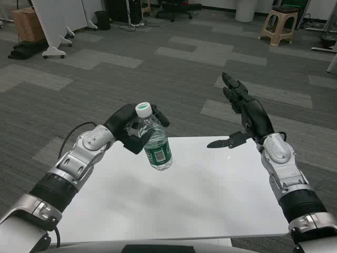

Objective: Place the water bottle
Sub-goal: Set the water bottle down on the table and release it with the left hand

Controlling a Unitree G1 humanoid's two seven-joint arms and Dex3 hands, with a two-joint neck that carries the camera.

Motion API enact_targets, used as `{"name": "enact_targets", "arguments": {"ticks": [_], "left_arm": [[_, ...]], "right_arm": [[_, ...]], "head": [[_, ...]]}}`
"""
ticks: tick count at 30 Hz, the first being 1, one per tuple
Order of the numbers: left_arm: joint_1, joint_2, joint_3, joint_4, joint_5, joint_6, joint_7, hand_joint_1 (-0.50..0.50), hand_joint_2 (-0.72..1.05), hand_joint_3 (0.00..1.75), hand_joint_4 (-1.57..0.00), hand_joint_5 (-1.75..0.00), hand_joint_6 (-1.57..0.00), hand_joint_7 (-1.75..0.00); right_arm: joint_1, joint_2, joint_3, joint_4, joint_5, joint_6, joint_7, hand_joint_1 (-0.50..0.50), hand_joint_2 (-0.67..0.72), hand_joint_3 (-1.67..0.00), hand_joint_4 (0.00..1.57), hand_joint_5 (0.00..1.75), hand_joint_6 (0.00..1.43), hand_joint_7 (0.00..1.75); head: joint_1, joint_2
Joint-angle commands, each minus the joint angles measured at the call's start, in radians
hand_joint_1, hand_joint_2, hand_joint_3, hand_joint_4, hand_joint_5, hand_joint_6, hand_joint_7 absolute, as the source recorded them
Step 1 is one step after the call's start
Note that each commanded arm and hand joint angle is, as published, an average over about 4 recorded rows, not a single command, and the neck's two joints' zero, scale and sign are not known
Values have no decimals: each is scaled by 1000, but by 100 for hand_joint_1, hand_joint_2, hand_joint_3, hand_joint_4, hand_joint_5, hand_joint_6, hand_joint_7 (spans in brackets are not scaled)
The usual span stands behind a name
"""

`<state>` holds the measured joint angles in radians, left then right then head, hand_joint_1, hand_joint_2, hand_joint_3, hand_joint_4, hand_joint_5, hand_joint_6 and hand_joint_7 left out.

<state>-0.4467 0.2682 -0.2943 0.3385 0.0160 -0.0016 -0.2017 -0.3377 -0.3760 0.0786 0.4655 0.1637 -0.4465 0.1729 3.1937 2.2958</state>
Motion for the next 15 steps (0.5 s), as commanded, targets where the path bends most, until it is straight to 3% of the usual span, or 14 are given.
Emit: {"name": "enact_targets", "arguments": {"ticks": [1, 15], "left_arm": [[1, -4, 4, -18, 6, -12, 2, -50, 105, 175, -157, -175, -141, -175], [2, -9, 4, -19, 27, -14, 2, -50, 105, 175, -157, -175, -141, -175]], "right_arm": [[2, -3, -3, -7, 11, -2, -3, -29, -10, -24, 0, 0, 0, 0], [2, -3, -3, -8, 11, -3, -3, -29, -10, -24, 0, 0, 0, 0]], "head": [[-7, 5], [-9, 3]]}}
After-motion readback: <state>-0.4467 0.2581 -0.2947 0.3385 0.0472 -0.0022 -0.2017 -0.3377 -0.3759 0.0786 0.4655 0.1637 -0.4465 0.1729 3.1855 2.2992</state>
